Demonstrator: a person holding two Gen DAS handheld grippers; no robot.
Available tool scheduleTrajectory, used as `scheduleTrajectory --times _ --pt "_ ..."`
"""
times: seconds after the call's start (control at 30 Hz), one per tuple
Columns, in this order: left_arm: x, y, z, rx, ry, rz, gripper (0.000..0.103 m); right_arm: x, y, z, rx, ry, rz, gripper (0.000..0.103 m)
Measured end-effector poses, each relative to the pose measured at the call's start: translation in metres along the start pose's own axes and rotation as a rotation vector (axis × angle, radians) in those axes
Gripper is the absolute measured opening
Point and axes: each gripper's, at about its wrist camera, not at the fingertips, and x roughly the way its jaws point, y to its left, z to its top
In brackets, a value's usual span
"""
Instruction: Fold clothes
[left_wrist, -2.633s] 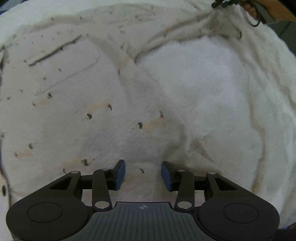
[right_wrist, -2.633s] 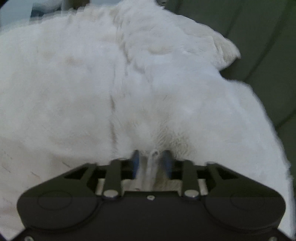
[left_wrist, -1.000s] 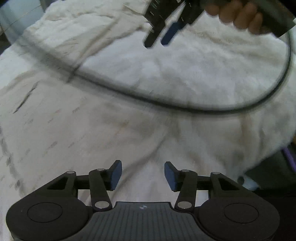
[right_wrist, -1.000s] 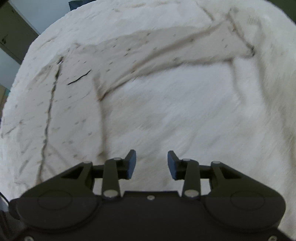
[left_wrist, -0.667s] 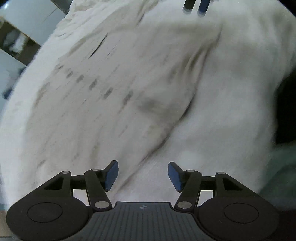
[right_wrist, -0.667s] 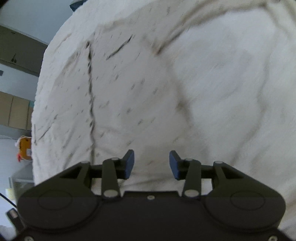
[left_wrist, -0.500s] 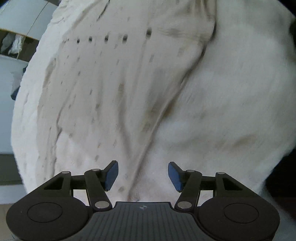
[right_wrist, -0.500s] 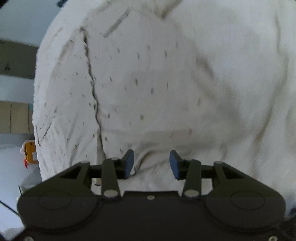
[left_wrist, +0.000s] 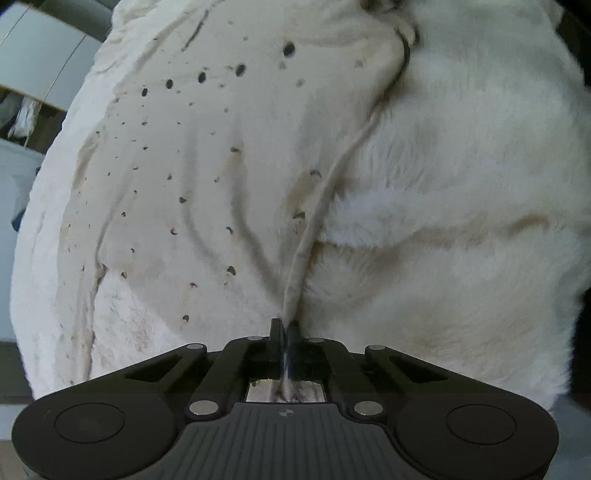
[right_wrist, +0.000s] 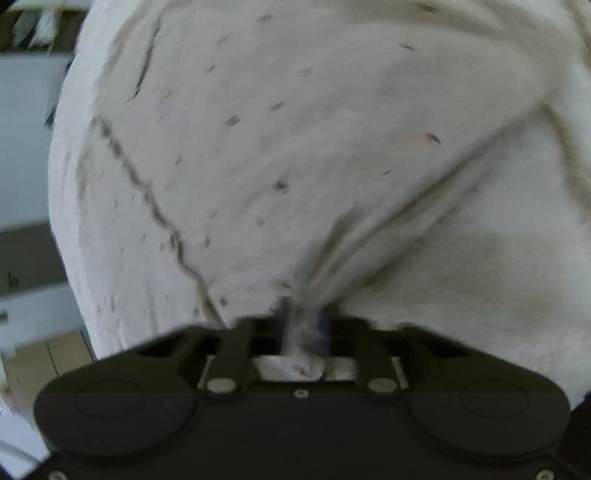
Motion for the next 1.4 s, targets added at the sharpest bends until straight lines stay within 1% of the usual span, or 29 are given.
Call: scheduleTrajectory --times 0.03,0.13,0.2,0.23,0.27,0.3,0.37,0.4,0.43,0.47,0.53,0.57,0.63,0.67,0.77,0.83,0.87,0.9,0.93,0.97,1.0,1.1,1.17,1.2,1.27,1.3,1.33,1.37,1.4 --pt "-0.003 0.0 0.0 -0.003 -0.003 -0.004 0.0 -0.001 0.0 -0.007 -0.022 0.002 -0.048 0.002" --pt "-0.015 -0.008 -0.003 0.027 -0.003 -0.009 0.0 -0.001 -0.008 -0.019 -0.034 0.019 -0.123 0.002" --pt "-0.017 -0.014 -0.006 0.046 0.019 0.001 0.0 -0.001 -0.014 -0.03 -0.068 0.057 -0.198 0.002" --pt "-0.017 -0.013 -0.006 0.044 0.023 0.002 0.004 -0.003 -0.015 -0.031 -0.078 0.074 -0.205 0.004" --pt "-0.012 -0.006 -0.005 0.037 0.043 0.012 0.015 -0.006 -0.015 -0.031 -0.083 0.082 -0.192 0.007" --pt "-0.006 0.001 -0.005 0.03 0.064 0.022 0.019 -0.01 -0.016 -0.031 -0.089 0.09 -0.178 0.012" --pt "-0.015 0.012 0.001 0.0 -0.003 0.004 0.026 -0.036 -0.01 -0.022 -0.151 0.025 -0.144 0.015" --pt "-0.017 0.015 0.005 -0.001 -0.034 0.011 0.028 -0.05 -0.007 -0.014 -0.188 -0.023 -0.146 0.023" --pt "-0.019 0.014 0.006 -0.001 -0.041 0.013 0.034 -0.066 -0.004 -0.004 -0.23 -0.085 -0.158 0.031" --pt "-0.022 0.012 0.014 0.001 -0.074 0.01 0.04 -0.081 -0.003 0.007 -0.269 -0.147 -0.174 0.034" --pt "-0.025 0.008 0.032 -0.001 -0.119 -0.014 0.042 -0.1 -0.001 0.027 -0.352 -0.241 -0.235 0.043" --pt "-0.025 0.002 0.043 0.009 -0.136 -0.027 0.045 -0.103 -0.001 0.033 -0.381 -0.265 -0.263 0.044" --pt "-0.024 -0.011 0.066 0.031 -0.168 -0.055 0.049 -0.106 -0.003 0.046 -0.439 -0.286 -0.322 0.044" --pt "-0.023 -0.018 0.078 0.043 -0.185 -0.081 0.05 -0.104 -0.007 0.055 -0.472 -0.269 -0.344 0.044" --pt "-0.017 -0.04 0.11 0.057 -0.19 -0.106 0.05 -0.098 -0.015 0.065 -0.489 -0.21 -0.354 0.044" --pt "-0.012 -0.05 0.13 0.042 -0.173 -0.111 0.049 -0.091 -0.022 0.068 -0.486 -0.162 -0.35 0.038" --pt "-0.007 -0.049 0.136 0.023 -0.157 -0.119 0.043 -0.087 -0.028 0.069 -0.48 -0.134 -0.343 0.031" --pt "-0.001 -0.047 0.143 0.004 -0.142 -0.126 0.038 -0.085 -0.032 0.069 -0.476 -0.112 -0.33 0.014" --pt "0.002 -0.045 0.146 -0.019 -0.122 -0.131 0.018 -0.086 -0.032 0.07 -0.48 -0.091 -0.319 0.0" --pt "0.004 -0.042 0.15 -0.043 -0.101 -0.137 0.001 -0.086 -0.032 0.072 -0.487 -0.07 -0.31 0.0" --pt "0.004 -0.04 0.155 -0.068 -0.076 -0.14 0.0 -0.088 -0.032 0.07 -0.497 -0.067 -0.301 0.0" --pt "-0.01 -0.035 0.161 -0.124 -0.096 -0.145 0.0 -0.092 -0.027 0.071 -0.504 -0.092 -0.282 0.0" --pt "-0.022 -0.04 0.165 -0.112 -0.116 -0.145 0.0 -0.095 -0.028 0.072 -0.493 -0.096 -0.278 0.0" --pt "-0.023 -0.042 0.167 -0.103 -0.116 -0.152 0.0 -0.091 -0.027 0.071 -0.516 -0.082 -0.296 0.0" --pt "-0.017 -0.048 0.172 -0.088 -0.07 -0.146 0.001 -0.081 -0.024 0.067 -0.582 -0.044 -0.347 0.0" --pt "-0.014 -0.051 0.174 -0.08 -0.046 -0.143 0.003 -0.081 -0.023 0.067 -0.6 -0.036 -0.351 0.0" --pt "-0.01 -0.049 0.176 -0.076 -0.043 -0.147 0.01 -0.084 -0.021 0.068 -0.612 -0.033 -0.346 0.005" --pt "-0.008 -0.047 0.178 -0.079 -0.031 -0.171 0.024 -0.091 -0.018 0.073 -0.607 -0.049 -0.32 0.009" --pt "-0.01 -0.044 0.179 -0.088 -0.028 -0.196 0.032 -0.102 -0.015 0.082 -0.586 -0.083 -0.288 0.015"
